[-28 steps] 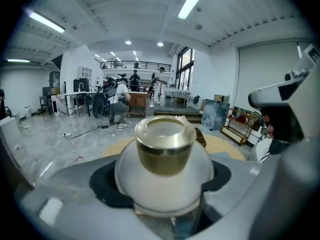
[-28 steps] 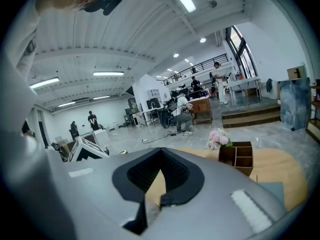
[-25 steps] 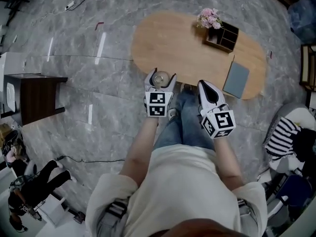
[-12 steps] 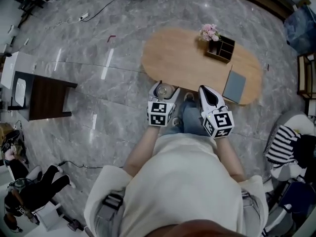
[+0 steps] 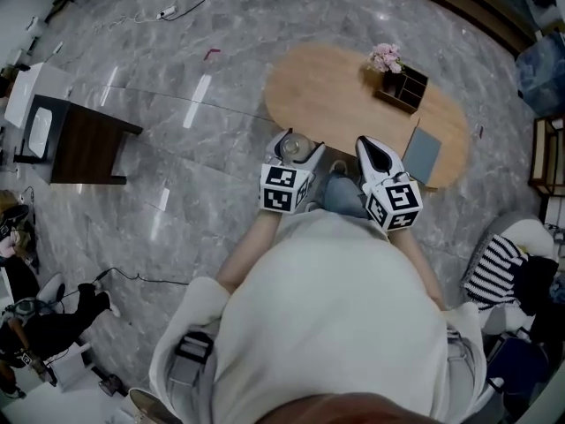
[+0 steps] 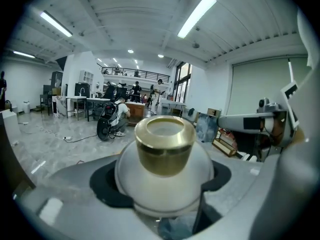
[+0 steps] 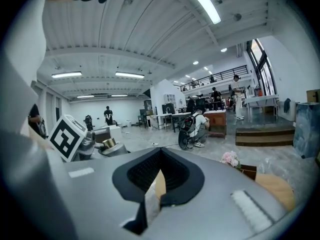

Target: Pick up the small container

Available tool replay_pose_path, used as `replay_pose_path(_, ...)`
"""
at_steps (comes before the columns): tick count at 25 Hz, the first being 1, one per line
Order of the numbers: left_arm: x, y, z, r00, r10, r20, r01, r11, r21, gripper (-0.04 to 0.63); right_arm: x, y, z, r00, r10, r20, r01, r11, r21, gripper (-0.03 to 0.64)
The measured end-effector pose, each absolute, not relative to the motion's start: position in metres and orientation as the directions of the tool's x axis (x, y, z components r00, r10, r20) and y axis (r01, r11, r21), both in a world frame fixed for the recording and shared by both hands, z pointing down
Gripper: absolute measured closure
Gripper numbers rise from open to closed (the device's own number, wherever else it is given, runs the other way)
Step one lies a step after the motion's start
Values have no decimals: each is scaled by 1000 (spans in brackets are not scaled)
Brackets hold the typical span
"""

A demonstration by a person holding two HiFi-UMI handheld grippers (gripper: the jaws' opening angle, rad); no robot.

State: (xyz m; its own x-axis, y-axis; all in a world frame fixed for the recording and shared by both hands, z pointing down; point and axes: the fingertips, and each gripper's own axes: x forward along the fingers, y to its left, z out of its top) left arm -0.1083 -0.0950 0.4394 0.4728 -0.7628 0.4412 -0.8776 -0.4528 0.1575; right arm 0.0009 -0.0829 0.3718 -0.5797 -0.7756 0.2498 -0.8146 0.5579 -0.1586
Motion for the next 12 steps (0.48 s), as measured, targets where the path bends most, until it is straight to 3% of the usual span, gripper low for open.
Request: replay_pose_path(12,-122,-83,424,467,-785,406,-883,-441,162,259,-6,-78,374,-579,-777,247,-815,557,-158,620)
